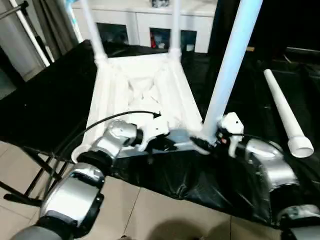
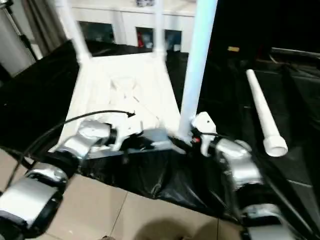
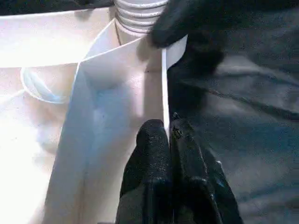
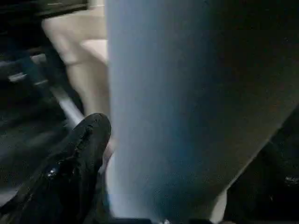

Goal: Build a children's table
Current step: Rotate leg to tighten

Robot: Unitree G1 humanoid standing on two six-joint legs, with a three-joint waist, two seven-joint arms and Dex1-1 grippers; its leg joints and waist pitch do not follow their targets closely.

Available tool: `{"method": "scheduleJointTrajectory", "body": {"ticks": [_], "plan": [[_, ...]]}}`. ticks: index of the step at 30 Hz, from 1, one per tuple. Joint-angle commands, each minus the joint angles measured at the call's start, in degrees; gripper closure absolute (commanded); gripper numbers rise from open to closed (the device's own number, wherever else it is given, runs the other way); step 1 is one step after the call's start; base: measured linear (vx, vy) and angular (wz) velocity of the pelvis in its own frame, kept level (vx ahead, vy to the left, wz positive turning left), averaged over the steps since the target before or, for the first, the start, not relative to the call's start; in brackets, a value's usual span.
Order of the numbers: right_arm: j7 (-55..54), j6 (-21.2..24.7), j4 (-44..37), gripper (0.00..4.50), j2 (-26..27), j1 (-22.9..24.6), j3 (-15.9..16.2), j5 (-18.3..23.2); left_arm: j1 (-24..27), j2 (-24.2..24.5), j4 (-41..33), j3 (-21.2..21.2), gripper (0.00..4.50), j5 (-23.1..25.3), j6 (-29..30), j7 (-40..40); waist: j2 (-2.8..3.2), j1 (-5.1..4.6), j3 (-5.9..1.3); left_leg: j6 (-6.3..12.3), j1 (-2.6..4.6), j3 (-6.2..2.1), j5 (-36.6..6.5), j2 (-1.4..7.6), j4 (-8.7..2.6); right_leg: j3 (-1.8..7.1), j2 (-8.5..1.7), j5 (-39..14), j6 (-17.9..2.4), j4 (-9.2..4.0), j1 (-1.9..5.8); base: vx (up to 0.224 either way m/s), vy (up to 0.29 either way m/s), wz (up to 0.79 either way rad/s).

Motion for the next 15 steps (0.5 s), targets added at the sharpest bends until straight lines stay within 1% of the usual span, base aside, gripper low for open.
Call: {"method": "scheduleJointTrajectory", "body": {"ticks": [1, 2, 4, 5, 6, 8, 11, 15], "plan": [[3.4, 1.2, -1.2, 0.58, -0.7, 0.3, 1.0, 1.1, -0.4, 0.6, -0.8, -0.2, 4.5, -0.6, -1.4, -2.7, -0.89, 0.09, -4.23, 8.61, 0.32, 0.14, -10.4, 1.15, -3.39, 2.09, -2.64, -6.9, -16.0, -2.79, 3.72, 0.0, 0.0, 0.0], [5.2, 1.6, -1.3, 0.85, -1.3, 0.2, 1.5, 1.2, -0.6, 1.2, -0.5, -0.2, 4.5, -0.6, -1.6, -3.7, -0.91, 0.07, -4.22, 8.46, 0.38, 0.16, -10.6, 1.14, -3.4, 2.05, -2.63, -7.2, -16.1, -2.87, 3.63, 0.0, 0.0, 0.0], [6.5, 2.1, -1.0, 0.85, -1.5, 0.0, 1.8, 1.2, -0.8, 1.7, -0.4, -0.4, 4.5, -0.6, -1.9, -4.8, -0.88, 0.06, -4.27, 8.35, 0.4, 0.13, -10.5, 1.15, -3.39, 2.04, -2.61, -7.1, -16.2, -2.81, 3.65, 0.0, 0.0, 0.0], [6.9, 2.2, -0.9, 0.98, -1.5, 0.0, 1.8, 1.3, -0.9, 1.9, -0.3, -0.5, 4.5, -0.6, -2.1, -5.1, -0.9, 0.06, -4.25, 8.04, 0.37, 0.13, -10.7, 1.14, -3.41, 2.05, -2.65, -7.6, -16.1, -2.87, 3.65, 0.0, 0.0, 0.0], [8.4, 2.4, -1.2, 0.98, -1.7, 0.1, 2.5, 1.2, -1.1, 2.6, 0.0, -0.7, 4.5, -0.4, -2.3, -6.3, -1.1, 0.05, -4.25, 7.98, 0.37, 0.17, -10.6, 1.13, -3.41, 2.06, -2.63, -7.6, -16.0, -2.89, 3.63, 0.0, 0.0, 0.0], [8.9, 2.4, -1.5, 1.28, -1.7, 0.2, 2.8, 1.2, -1.3, 3.0, 0.1, -0.9, 4.5, -0.3, -2.4, -6.8, -1.01, 0.1, -4.24, 8.0, 0.32, 0.14, -10.5, 1.1, -3.41, 2.04, -2.63, -7.8, -16.0, -2.85, 3.66, 0.0, 0.0, 0.0], [9.1, 2.5, -1.6, 1.28, -1.6, 0.2, 2.7, 1.3, -1.3, 3.1, 0.2, -0.9, 4.5, -0.2, -2.5, -7.0, -0.88, 0.19, -4.24, 7.63, 0.51, 0.15, -10.5, 1.23, -3.46, 2.09, -2.63, -7.9, -16.0, -2.86, 3.51, 0.0, 0.0, 0.0], [9.1, 2.5, -1.6, 1.28, -1.6, 0.2, 2.7, 1.3, -1.3, 3.1, 0.2, -0.9, 4.5, -0.2, -2.5, -7.0, -0.94, 0.27, -4.27, 7.33, 0.5, 0.16, -10.5, 1.18, -3.44, 2.11, -2.66, -8.0, -16.0, -2.85, 3.57, 0.0, 0.0, 0.0]]}}
